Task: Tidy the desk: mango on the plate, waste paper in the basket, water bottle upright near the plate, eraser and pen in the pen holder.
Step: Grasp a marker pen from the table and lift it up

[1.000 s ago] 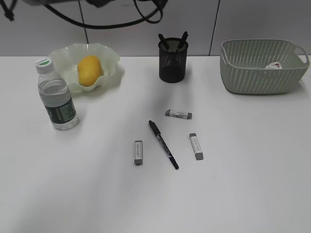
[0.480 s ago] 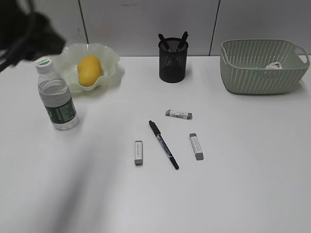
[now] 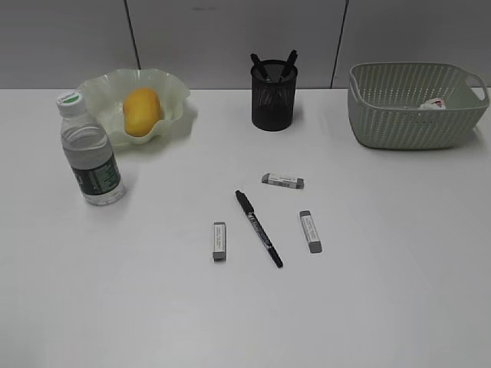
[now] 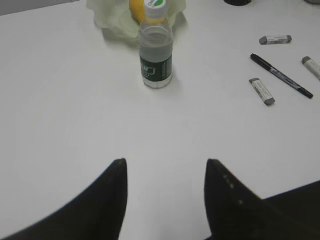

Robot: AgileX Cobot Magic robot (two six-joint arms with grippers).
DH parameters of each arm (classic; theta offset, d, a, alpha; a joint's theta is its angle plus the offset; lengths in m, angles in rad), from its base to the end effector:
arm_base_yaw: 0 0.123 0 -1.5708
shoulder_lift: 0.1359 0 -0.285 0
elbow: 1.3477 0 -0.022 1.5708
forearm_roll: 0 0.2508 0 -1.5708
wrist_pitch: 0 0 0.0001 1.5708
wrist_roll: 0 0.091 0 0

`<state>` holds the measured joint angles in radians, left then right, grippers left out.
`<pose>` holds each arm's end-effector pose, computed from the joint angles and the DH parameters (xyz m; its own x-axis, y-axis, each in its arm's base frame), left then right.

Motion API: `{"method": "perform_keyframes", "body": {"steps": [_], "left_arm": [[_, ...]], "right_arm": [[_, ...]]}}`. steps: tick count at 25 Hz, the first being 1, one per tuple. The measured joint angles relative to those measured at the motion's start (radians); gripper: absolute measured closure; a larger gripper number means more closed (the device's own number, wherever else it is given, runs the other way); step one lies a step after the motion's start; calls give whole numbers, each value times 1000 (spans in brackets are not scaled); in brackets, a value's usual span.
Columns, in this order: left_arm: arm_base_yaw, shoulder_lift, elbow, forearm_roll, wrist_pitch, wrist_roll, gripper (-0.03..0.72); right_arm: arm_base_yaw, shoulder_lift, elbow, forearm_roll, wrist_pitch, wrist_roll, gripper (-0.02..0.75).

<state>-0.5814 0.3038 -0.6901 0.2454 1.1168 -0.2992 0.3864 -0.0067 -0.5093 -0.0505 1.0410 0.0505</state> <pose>0.0334 0.0018 0.3258 -0.5576 0.1461 -0.8171 0.2886 0.9571 -0.0258 -0.0043 -0.0060 0.2815 -0.4006 -0.1361 -0.9061 -0.3300 0.9440 0.0042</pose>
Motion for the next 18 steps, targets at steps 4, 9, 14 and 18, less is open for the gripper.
{"method": "perform_keyframes", "body": {"steps": [4, 9, 14, 18], "left_arm": [[0, -183, 119, -16, -4, 0, 314], [0, -287, 149, -19, -41, 11, 315], [0, -310, 151, -19, -47, 12, 315], [14, -310, 151, -19, -47, 12, 315]], "right_arm": [[0, 36, -6, 1, -7, 0, 323], [0, 249, -36, 13, -141, 0, 323], [0, 655, -67, 89, -371, -51, 323], [1, 1099, -210, 187, -417, -108, 323]]}}
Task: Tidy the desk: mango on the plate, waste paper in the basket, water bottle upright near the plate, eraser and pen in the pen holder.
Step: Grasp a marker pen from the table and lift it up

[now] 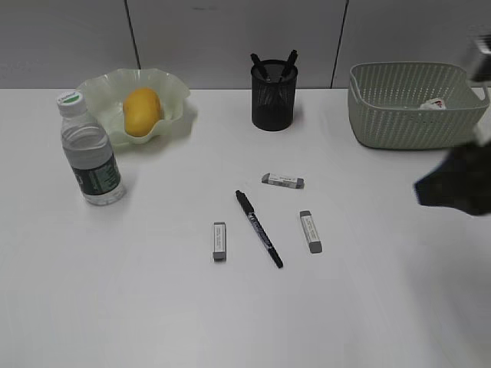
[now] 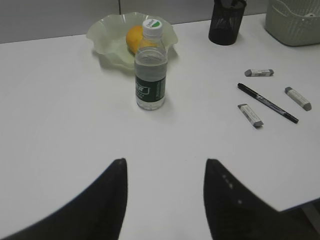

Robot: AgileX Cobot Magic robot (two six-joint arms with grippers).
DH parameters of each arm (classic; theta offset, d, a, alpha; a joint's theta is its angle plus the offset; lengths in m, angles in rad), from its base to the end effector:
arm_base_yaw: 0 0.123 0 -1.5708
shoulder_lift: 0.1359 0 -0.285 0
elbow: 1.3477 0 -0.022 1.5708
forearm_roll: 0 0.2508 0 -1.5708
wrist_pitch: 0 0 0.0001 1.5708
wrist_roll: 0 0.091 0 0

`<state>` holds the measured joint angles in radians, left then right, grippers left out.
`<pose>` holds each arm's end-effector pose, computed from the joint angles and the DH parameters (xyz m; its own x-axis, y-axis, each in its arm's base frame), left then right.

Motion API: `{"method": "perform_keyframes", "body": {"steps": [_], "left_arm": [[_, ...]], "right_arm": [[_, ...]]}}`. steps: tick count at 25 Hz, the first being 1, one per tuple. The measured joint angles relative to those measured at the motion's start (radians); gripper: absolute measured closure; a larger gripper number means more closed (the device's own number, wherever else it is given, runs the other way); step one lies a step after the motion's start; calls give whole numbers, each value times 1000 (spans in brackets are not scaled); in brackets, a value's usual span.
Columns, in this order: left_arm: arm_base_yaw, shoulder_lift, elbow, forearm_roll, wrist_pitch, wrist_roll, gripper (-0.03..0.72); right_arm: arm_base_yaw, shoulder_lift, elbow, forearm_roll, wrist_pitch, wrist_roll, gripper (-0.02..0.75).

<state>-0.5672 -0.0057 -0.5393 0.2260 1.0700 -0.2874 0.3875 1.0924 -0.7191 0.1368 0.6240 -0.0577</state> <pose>-0.0006 0.0216 0.2889 -0.4101 0.0560 -0.9103 0.3083 0.9479 -0.0806 0.1889 0.0849 0.2703 -0.7500 -0.2485 -0.6129 -0.3826 0.9190 0.0956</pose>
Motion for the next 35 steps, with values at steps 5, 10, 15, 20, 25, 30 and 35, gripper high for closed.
{"method": "perform_keyframes", "body": {"steps": [5, 10, 15, 20, 25, 30, 35], "left_arm": [[167, 0, 0, 0, -1, 0, 316], [340, 0, 0, 0, -1, 0, 341], [384, -1, 0, 0, -1, 0, 371], [386, -1, 0, 0, -1, 0, 387], [388, -1, 0, 0, -1, 0, 388], [388, -1, 0, 0, -1, 0, 388], [388, -1, 0, 0, -1, 0, 388]], "right_arm": [[20, 481, -281, 128, 2, -104, 323], [116, 805, -575, 132, 51, -107, 323], [189, 1044, -802, 0, 154, -13, 323], [224, 1173, -965, -42, 236, 22, 323], [248, 1235, -1034, -46, 269, 35, 323], [273, 1258, -1035, -78, 289, 66, 325], [280, 1273, -1045, -124, 303, 93, 498]]}}
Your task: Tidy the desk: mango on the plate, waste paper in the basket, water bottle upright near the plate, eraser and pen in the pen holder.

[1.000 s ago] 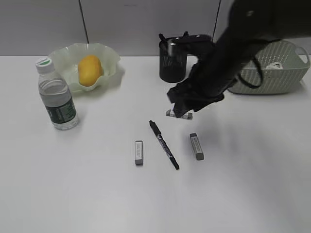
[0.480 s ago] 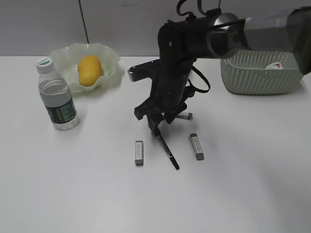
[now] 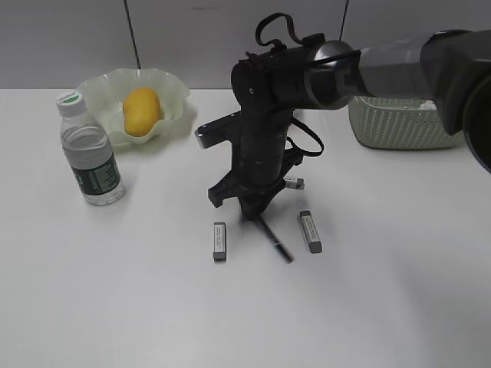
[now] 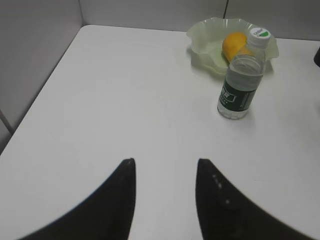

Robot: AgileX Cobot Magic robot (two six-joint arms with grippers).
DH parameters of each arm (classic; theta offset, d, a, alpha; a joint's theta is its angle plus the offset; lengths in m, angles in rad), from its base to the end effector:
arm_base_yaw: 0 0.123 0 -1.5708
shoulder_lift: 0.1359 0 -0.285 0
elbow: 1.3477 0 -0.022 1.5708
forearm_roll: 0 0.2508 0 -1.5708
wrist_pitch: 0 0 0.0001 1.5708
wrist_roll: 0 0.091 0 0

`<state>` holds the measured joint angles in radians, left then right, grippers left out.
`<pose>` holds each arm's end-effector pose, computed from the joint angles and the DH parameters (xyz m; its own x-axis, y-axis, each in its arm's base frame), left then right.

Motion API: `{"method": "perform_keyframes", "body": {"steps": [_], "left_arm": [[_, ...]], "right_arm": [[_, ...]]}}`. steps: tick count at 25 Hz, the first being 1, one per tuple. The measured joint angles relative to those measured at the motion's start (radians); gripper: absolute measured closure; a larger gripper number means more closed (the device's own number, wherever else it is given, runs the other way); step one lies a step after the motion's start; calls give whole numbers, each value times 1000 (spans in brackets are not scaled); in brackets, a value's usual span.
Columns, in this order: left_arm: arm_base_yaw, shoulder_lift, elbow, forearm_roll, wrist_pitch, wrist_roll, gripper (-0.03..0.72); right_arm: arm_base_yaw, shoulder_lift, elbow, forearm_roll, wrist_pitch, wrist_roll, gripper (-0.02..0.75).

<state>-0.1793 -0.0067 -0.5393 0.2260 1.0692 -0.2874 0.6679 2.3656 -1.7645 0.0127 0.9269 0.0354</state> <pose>-0.0088 0.0198 0.2890 -0.3992 -0.1034 -0.9110 -0.0728 0.9941 -0.0809 0.3680 0.2915 0.0989 -0.8045 -0.5798 -0.1291 -0.5863 0.8100 0.0156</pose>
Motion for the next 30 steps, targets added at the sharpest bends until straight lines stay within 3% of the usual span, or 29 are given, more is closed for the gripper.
{"method": "perform_keyframes", "body": {"steps": [2, 7, 11, 15, 19, 24, 30], "left_arm": [[0, 0, 0, 0, 0, 0, 388], [0, 0, 0, 0, 0, 0, 402], [0, 0, 0, 0, 0, 0, 432], [0, 0, 0, 0, 0, 0, 442], [0, 0, 0, 0, 0, 0, 442], [0, 0, 0, 0, 0, 0, 442], [0, 0, 0, 0, 0, 0, 442]], "right_arm": [[0, 0, 0, 0, 2, 2, 612], [0, -56, 10, -47, -77, 48, 605], [-13, -245, 51, -281, -308, 239, 605], [-90, -381, 128, -474, -622, 403, 605], [-206, -376, 183, -501, -969, 450, 605], [-307, -313, 187, -490, -1257, 455, 605], [-337, -188, 137, -430, -1411, 399, 605]]}}
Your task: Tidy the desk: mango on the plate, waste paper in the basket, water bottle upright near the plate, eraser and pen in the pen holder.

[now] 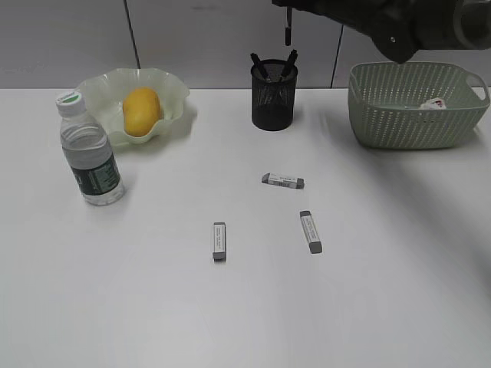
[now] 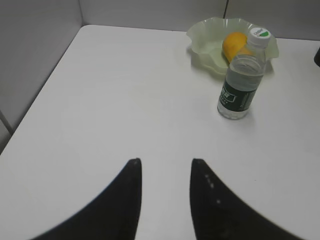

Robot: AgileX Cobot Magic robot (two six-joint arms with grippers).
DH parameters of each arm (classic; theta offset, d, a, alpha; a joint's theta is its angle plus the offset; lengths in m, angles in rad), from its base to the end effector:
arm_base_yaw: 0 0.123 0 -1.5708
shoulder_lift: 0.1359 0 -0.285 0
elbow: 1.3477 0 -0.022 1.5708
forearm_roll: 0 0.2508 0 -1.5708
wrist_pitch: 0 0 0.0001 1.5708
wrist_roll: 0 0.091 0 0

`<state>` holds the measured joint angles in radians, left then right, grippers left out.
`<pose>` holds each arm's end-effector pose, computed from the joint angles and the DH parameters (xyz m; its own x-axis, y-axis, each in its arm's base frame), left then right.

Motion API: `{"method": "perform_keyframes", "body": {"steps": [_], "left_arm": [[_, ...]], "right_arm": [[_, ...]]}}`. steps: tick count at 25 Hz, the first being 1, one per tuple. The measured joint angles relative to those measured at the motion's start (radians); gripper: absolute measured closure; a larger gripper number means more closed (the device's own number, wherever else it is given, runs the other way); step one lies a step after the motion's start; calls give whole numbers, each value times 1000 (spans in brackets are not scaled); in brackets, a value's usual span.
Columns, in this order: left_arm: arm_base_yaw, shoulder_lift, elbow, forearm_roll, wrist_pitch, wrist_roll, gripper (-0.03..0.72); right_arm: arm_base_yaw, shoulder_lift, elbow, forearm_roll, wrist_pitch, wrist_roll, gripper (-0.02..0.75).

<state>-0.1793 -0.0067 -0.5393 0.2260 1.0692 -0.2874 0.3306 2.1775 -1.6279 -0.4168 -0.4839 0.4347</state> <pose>-0.0088 0.0198 0.2890 -0.3992 -0.1034 -0.9110 -0.0728 0.9941 -0.0809 0.4828 0.1838 0.2394 -0.0440 0.0484 -0.9979 -0.4952 0.8665 0.0639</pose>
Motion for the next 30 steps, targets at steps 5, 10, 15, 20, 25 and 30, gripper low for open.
{"method": "perform_keyframes", "body": {"steps": [5, 10, 15, 20, 25, 30], "left_arm": [[0, 0, 0, 0, 0, 0, 442], [0, 0, 0, 0, 0, 0, 446], [0, 0, 0, 0, 0, 0, 451], [0, 0, 0, 0, 0, 0, 451], [0, 0, 0, 0, 0, 0, 451], [0, 42, 0, -19, -3, 26, 451]], "right_arm": [[0, 82, -86, 4, -13, -16, 606], [1, 105, -103, 7, 46, -19, 390], [3, 92, -104, 8, 173, 19, 185], [9, -71, -96, 10, 566, 29, 237], [9, -360, 122, 177, 860, -256, 281], [9, -719, 547, 417, 1132, -457, 286]]}}
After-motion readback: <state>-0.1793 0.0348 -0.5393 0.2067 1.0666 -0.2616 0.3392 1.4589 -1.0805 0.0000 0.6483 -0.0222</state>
